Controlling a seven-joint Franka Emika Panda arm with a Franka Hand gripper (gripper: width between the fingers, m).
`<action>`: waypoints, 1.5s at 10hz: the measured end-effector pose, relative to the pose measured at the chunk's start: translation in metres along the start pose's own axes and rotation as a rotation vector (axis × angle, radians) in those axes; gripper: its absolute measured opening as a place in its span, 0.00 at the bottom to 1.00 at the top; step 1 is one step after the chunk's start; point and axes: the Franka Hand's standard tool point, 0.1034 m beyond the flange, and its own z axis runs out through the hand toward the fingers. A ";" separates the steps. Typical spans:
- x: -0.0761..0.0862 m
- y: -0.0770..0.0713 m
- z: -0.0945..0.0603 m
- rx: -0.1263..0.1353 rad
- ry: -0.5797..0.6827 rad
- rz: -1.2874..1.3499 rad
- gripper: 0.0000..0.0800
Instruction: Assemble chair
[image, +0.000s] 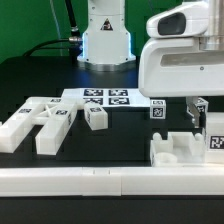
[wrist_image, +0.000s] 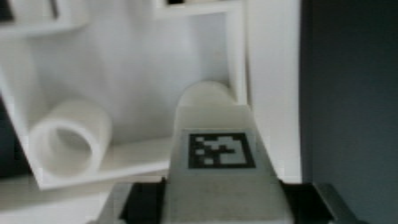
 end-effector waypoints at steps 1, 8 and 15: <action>0.000 -0.001 0.000 0.000 0.000 0.107 0.36; 0.000 -0.001 0.000 0.014 -0.009 0.560 0.36; -0.004 -0.006 0.002 0.004 -0.016 -0.051 0.81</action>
Offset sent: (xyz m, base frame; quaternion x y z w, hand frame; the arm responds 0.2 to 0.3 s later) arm 0.0038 0.0023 -0.0015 0.0061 -0.0260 0.2850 0.9581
